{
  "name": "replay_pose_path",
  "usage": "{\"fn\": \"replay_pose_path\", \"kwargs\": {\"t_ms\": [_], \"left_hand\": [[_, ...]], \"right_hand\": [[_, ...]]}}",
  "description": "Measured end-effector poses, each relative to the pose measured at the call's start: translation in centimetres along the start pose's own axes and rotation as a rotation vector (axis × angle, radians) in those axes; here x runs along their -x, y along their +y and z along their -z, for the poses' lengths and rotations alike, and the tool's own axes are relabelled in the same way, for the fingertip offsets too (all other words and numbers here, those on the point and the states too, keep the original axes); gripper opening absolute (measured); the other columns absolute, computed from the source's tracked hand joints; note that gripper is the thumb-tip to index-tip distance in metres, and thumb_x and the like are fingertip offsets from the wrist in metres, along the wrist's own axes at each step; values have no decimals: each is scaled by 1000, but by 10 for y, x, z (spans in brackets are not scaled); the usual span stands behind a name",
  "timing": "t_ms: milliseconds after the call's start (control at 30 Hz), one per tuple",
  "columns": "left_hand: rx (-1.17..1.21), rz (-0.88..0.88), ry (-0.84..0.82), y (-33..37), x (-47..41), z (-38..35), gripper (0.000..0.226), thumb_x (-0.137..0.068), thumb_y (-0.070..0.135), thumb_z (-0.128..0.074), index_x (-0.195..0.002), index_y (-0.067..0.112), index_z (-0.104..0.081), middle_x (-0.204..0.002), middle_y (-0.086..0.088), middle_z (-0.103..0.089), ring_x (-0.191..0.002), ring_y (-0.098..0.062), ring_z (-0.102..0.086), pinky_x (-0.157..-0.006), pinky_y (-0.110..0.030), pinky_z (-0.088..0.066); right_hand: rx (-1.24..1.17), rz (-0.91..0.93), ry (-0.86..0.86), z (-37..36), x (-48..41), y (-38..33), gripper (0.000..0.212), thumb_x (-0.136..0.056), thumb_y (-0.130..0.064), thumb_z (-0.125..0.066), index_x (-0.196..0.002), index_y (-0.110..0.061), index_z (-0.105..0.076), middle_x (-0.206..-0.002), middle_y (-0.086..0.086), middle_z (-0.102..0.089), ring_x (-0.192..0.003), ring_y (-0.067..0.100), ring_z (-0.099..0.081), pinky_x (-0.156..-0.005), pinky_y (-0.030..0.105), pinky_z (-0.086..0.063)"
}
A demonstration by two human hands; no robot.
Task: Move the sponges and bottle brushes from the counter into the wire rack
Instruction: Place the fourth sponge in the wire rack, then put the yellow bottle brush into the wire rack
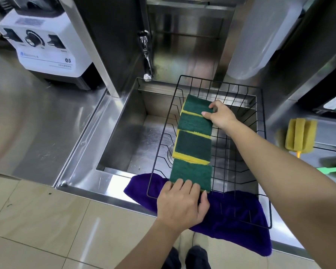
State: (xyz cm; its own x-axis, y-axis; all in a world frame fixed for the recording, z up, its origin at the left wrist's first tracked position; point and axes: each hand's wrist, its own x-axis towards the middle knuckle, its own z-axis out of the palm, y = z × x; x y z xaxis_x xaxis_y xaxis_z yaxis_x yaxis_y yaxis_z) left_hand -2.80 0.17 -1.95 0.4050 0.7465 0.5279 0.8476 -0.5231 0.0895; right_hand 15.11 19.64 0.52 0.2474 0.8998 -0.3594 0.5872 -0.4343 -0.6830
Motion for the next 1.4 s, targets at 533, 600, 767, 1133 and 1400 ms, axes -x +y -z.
{"fn": "replay_pose_path", "kwargs": {"t_ms": [533,600,767,1133,1400], "left_hand": [[-29,-49,-34,-1,-2,0,46,-96,30,-35,-57,15,-53,-53,1,-48,-49,-20,-46,-49,-30,-34],[-27,-57,-55,1,-2,2,45,-95,31,-37,-58,14,-55,-54,0,-49,-51,-21,-48,-52,-32,-37],[14,-149,-143,35,-8,2,46,-91,43,-41,-63,13,-59,-59,-3,-55,-56,-25,-53,-56,-35,-42],[-2,-238,-72,55,-9,-9,49,-94,43,-39,-63,12,-59,-58,-4,-52,-53,-25,-51,-49,-32,-38],[12,-223,-65,54,-7,-8,46,-92,40,-42,-63,11,-60,-59,-3,-53,-54,-24,-52,-49,-32,-38]], "right_hand": [[246,187,407,71,80,20,53,-91,-29,-53,-138,-13,-38,-139,15,-46,-125,33,-47,-104,44,-40],[304,144,543,84,92,33,49,-90,-27,-53,-134,-8,-41,-133,17,-48,-121,35,-48,-100,43,-39],[296,-97,655,103,119,79,41,-88,-22,-54,-121,0,-45,-125,22,-48,-116,41,-49,-94,48,-40],[291,-341,377,96,145,148,32,-92,-27,-46,-109,-5,-64,-128,18,-45,-107,38,-58,-91,40,-45],[254,-354,344,100,144,148,32,-88,-30,-53,-92,-1,-66,-112,19,-59,-98,37,-61,-78,35,-45]]}}
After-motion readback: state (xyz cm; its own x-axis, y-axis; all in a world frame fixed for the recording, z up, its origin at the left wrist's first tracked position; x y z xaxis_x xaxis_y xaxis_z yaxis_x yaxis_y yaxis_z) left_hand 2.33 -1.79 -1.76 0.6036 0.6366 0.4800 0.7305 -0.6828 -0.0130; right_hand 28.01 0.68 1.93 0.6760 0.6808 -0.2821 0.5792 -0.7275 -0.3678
